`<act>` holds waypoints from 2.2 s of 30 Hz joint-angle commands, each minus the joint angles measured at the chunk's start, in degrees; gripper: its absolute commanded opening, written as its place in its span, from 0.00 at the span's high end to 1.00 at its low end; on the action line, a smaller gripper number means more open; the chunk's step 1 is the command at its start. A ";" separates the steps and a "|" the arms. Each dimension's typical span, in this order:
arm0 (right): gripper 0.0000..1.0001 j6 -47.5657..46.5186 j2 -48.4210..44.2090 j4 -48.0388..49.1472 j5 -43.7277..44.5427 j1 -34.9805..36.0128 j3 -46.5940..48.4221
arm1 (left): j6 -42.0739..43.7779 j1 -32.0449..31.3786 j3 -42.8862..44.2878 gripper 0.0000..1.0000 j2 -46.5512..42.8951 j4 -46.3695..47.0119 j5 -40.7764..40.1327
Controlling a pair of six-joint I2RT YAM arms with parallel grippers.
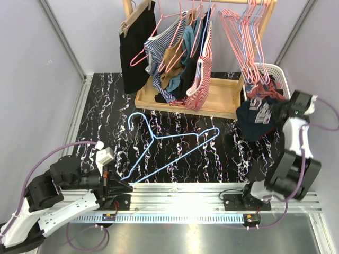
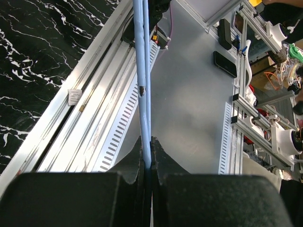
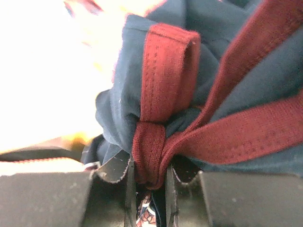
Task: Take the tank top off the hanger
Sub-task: Place the tank top into the basket, then pass the hanger from the left arm to the right
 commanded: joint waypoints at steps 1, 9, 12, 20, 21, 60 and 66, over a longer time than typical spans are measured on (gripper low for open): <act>1.00 2.43 7.74 9.74 -5.64 -0.63 16.83 | -0.18 -0.32 -0.63 1.00 0.64 5.40 2.84; 1.00 7.17 31.48 24.35 -17.36 -0.98 55.25 | -1.23 -0.32 -1.86 1.00 0.47 6.01 2.75; 1.00 4.64 41.32 4.83 -16.38 -0.89 69.75 | -1.85 -0.32 -3.18 1.00 0.12 7.50 2.92; 0.42 -4.77 55.90 -13.34 -15.94 1.56 68.18 | -1.58 -0.41 -3.88 1.00 1.08 7.51 3.28; 0.22 -6.78 56.63 -15.80 -16.29 2.53 68.46 | -1.32 -0.41 -3.71 1.00 1.34 7.16 3.10; 0.00 -17.49 -44.18 -7.32 -68.58 29.49 2.88 | 3.09 -0.67 2.36 1.00 0.66 -1.99 29.60; 0.00 -30.96 -41.28 -22.19 -70.97 49.10 8.95 | -4.39 -1.64 -2.91 1.00 -3.57 1.09 33.95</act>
